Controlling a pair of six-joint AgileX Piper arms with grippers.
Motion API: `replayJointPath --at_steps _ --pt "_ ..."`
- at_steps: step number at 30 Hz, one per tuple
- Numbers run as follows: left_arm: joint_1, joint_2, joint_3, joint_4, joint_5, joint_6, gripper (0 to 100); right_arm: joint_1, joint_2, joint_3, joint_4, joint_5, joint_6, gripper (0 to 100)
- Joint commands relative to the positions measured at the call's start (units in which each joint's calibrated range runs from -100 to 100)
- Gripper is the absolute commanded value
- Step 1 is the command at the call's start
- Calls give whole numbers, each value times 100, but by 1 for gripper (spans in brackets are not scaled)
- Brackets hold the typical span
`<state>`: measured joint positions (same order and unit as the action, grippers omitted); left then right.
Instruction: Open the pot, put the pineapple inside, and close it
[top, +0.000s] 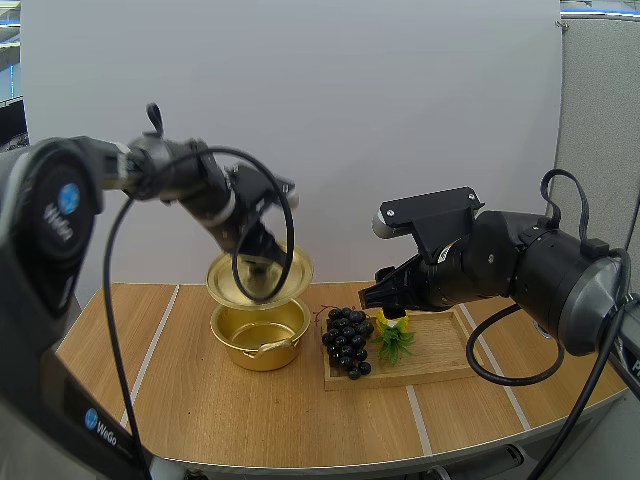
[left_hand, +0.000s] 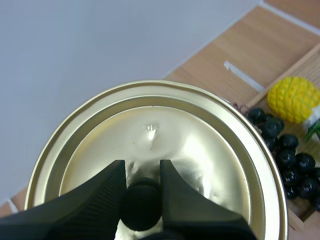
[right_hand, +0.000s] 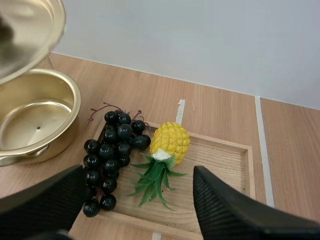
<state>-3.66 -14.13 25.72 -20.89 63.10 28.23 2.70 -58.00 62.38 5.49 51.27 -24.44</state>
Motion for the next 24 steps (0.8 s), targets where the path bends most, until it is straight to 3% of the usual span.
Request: replayJointPath --at_steps 1,11,18,24 --pt "-11 -498 -398 -10 91 -109 0 -22 -50 -40 27 -115 -43 100" --pt "-11 -1533 -1929 62 6 -252 0 -22 -50 -40 27 -115 -43 100" --pt "-11 -1641 -3363 772 -178 -998 0 -22 -50 -40 102 -115 -42 100" --pt "-11 -1641 -4277 1097 -480 -1210 0 -22 -50 -40 142 -217 -42 100"
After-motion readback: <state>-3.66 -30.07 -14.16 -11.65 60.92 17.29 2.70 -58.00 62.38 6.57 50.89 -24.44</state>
